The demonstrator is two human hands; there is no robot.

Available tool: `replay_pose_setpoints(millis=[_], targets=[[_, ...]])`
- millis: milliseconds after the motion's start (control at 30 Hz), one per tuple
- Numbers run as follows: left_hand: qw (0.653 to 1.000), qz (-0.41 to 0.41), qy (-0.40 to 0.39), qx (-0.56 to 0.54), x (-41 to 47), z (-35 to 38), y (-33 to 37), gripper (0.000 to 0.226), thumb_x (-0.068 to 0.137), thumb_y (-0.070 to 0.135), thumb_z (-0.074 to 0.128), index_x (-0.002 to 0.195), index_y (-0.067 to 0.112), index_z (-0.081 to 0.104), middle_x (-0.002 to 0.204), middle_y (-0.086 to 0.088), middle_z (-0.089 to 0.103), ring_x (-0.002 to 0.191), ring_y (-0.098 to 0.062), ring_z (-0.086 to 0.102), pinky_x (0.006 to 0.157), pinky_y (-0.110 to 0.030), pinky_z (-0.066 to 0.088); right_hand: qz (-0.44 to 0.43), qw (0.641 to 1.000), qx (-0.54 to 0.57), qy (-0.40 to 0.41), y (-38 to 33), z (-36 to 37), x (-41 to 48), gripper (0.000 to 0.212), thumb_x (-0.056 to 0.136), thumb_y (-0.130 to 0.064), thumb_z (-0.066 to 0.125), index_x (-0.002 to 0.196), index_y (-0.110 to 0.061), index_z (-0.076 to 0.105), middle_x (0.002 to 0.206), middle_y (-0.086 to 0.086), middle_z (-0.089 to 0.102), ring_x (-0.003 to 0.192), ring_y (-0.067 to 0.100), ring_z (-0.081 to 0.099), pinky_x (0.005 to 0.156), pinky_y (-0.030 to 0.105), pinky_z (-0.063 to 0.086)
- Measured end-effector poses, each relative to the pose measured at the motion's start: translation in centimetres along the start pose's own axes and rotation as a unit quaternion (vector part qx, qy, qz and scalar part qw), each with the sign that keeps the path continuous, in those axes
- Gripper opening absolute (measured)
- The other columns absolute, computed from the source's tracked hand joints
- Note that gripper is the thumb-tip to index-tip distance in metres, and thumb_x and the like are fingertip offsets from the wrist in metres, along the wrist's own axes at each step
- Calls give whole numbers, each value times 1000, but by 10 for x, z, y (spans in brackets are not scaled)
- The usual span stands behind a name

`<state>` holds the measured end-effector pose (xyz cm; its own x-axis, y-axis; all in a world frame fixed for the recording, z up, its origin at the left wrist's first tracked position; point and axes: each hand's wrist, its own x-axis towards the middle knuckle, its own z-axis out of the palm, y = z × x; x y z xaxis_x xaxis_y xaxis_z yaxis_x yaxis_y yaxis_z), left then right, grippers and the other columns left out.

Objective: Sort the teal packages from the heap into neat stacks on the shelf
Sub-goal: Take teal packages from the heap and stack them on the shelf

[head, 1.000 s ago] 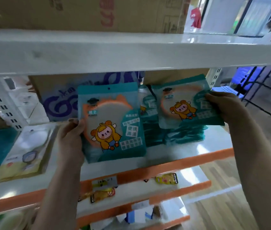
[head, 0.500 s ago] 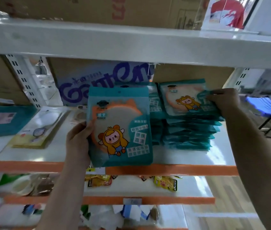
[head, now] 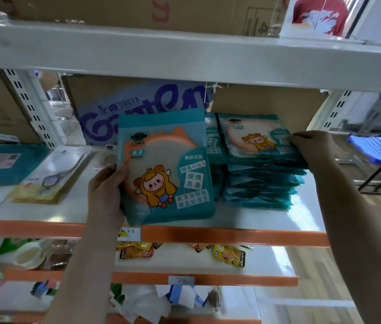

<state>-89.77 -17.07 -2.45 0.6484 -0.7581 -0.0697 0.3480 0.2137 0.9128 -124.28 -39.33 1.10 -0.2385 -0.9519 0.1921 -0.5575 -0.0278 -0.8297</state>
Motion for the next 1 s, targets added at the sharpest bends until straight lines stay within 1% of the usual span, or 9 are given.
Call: replay_pose_setpoints(millis=[67,167,267,333,400,600,733,867,1000], targets=[[1000,8,-15,9,7,5,5,8,92,10,58,85,11,61,84,-2,73,78,-19,69,64,-32,59,-14,999,33,5,5,-4,-10,23,84,-21,68,103,-9,75,86,11,69,77,23,62,72,31,55],[999,33,-10,26,22,16,17,16,92,4,57,81,14,63,79,1,73,76,-15,70,66,-31,59,-23,997,63,32,15,-13,-32,18,89,-24,64,99,-11,72,88,7,66,77,16,59,53,12,43],[999,38,-3,31,36,33,27,17,89,4,61,80,17,65,81,3,73,86,-19,70,69,-34,58,-20,989,130,63,30,-16,-54,23,94,-27,58,85,-5,63,63,-3,61,50,2,52,45,15,38],[998,43,-4,44,48,45,32,18,89,6,63,76,19,63,71,9,73,78,-14,71,59,-30,57,-3,977,209,43,41,-14,-73,32,98,-26,51,72,-9,54,48,-5,52,42,8,44,46,23,36],[996,49,-22,65,61,57,36,17,89,8,65,77,20,63,66,10,72,66,-8,70,58,-28,57,10,972,236,11,55,-7,-95,36,101,-27,45,68,-11,50,54,3,51,48,18,44,50,29,36],[982,19,-42,181,107,77,21,9,81,9,73,88,13,67,89,-3,70,87,-20,67,80,-37,54,1,985,138,-101,89,34,-149,27,100,-21,49,82,-7,63,72,6,66,67,22,61,65,40,48],[955,45,7,293,120,80,10,34,73,23,81,101,7,70,103,-9,71,94,-23,65,84,-35,52,-98,987,17,-126,99,51,-168,16,94,-18,60,80,-18,67,74,-6,69,70,5,65,65,37,51],[940,54,30,335,121,85,4,42,76,27,81,108,4,67,103,-7,64,94,-21,58,82,-31,46,-232,963,-103,-93,117,64,-175,10,87,-19,65,79,-20,71,81,-8,62,79,16,54,66,33,47],[931,63,39,358,125,87,1,41,76,29,80,106,4,69,108,-12,69,101,-27,64,84,-32,49,-280,952,-112,-48,126,68,-179,29,87,-34,51,75,-19,72,82,-6,62,77,15,52,65,25,42]])
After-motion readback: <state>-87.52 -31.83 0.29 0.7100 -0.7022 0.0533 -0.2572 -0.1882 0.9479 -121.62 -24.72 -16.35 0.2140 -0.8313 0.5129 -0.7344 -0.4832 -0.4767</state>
